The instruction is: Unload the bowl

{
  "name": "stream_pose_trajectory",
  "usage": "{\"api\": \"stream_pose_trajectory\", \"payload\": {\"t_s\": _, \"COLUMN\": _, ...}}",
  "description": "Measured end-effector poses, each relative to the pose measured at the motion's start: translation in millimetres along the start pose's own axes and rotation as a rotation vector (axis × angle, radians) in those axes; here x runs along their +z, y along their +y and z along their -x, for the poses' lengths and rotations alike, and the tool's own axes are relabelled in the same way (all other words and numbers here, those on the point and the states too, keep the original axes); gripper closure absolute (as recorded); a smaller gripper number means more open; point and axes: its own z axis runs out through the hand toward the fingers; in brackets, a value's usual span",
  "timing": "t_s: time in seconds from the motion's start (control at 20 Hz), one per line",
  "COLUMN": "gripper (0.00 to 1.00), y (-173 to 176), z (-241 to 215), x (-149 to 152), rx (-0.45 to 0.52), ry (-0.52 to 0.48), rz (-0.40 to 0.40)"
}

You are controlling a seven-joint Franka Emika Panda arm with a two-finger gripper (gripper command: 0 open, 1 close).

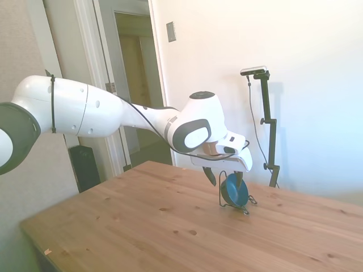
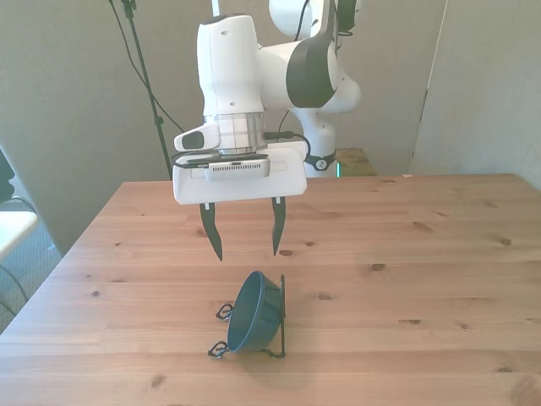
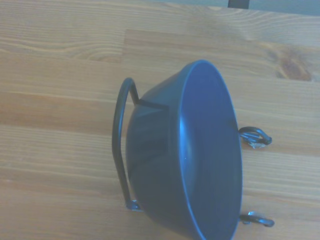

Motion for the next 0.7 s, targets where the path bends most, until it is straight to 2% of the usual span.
{"api": "stream_pose_trajectory", "payload": {"t_s": 0.4, "gripper": 0.00, "y": 9, "z": -20, "x": 13, "rx": -0.091, "ry": -0.014, "rz": -0.093}}
{"api": "stream_pose_trajectory", "payload": {"t_s": 0.7, "gripper": 0.00, "y": 19, "z": -37, "x": 31, "rx": -0.286, "ry": -0.085, "rz": -0.128}}
